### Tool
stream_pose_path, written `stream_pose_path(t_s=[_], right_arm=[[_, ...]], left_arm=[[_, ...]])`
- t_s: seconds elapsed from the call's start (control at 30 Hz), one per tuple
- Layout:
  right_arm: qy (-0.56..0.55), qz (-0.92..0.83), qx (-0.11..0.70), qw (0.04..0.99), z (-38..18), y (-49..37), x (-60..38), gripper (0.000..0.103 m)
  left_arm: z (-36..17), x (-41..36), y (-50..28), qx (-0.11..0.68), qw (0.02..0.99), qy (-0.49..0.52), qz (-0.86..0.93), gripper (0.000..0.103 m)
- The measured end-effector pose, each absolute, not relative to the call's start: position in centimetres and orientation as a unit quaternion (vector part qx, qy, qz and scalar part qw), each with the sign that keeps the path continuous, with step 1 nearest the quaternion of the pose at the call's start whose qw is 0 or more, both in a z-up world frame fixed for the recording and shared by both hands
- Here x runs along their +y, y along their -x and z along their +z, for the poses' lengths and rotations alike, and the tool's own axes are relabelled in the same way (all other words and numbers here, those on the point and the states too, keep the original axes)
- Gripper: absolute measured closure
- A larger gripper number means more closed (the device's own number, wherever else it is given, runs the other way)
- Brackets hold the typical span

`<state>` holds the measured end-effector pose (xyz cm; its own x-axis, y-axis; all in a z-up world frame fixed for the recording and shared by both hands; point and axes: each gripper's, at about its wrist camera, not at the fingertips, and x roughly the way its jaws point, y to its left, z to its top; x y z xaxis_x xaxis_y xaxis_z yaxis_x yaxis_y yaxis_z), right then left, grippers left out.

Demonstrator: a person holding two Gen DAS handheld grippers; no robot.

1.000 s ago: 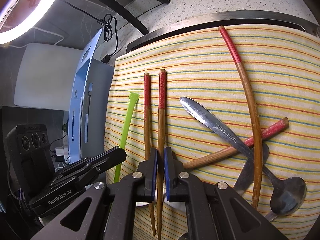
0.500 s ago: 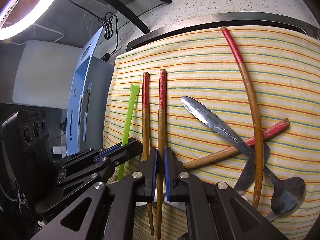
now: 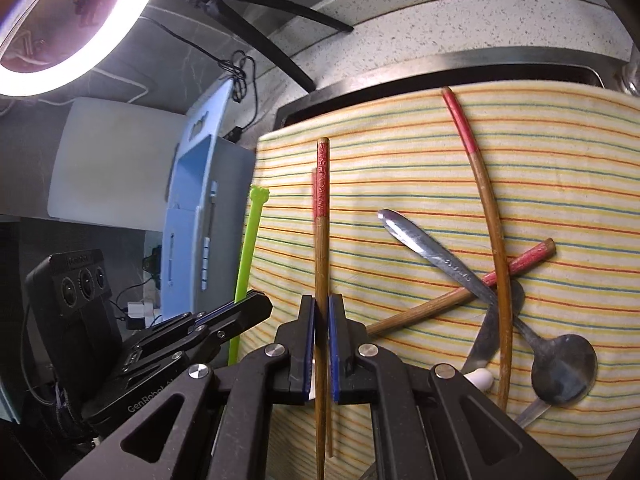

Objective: Organize utensils
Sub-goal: 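Carry the green spoon and chopsticks into the blue basket and open both tools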

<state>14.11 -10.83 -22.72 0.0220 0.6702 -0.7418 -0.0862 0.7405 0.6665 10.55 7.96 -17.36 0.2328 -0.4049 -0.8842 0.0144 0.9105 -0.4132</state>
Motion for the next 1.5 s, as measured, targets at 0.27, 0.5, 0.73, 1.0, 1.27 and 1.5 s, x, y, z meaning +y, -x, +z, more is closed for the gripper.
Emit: stream_pose_path(t_s=[0.27,0.5,0.73,1.0,1.27,1.5], right_arm=[[-0.232,0.315,0.621,0.679,-19.0,-14.0,-7.1,0.097],[-0.218,0.331,0.617,0.68,-17.6,-14.6,-0.2,0.097],[-0.181,0.32,0.623,0.69,-18.7,-16.0,7.2,0.097],[-0.125,0.288,0.635,0.706,-21.2,-16.7,11.5,0.097],[-0.096,0.285,0.63,0.716,-21.7,-17.0,12.4,0.094],[-0.082,0.298,0.619,0.722,-20.9,-16.5,12.6,0.094]], left_arm=[[-14.9,13.3,-11.2,0.588,0.783,0.17,-0.115,0.101],[-15.3,19.6,-12.2,0.585,0.784,0.196,-0.077,0.101],[-18.1,23.2,-13.6,0.603,0.773,0.192,-0.051,0.101],[-20.4,24.8,-14.3,0.621,0.76,0.188,-0.041,0.101],[-20.9,24.7,-14.6,0.627,0.754,0.188,-0.049,0.101],[-20.8,24.9,-14.5,0.626,0.756,0.187,-0.044,0.099]])
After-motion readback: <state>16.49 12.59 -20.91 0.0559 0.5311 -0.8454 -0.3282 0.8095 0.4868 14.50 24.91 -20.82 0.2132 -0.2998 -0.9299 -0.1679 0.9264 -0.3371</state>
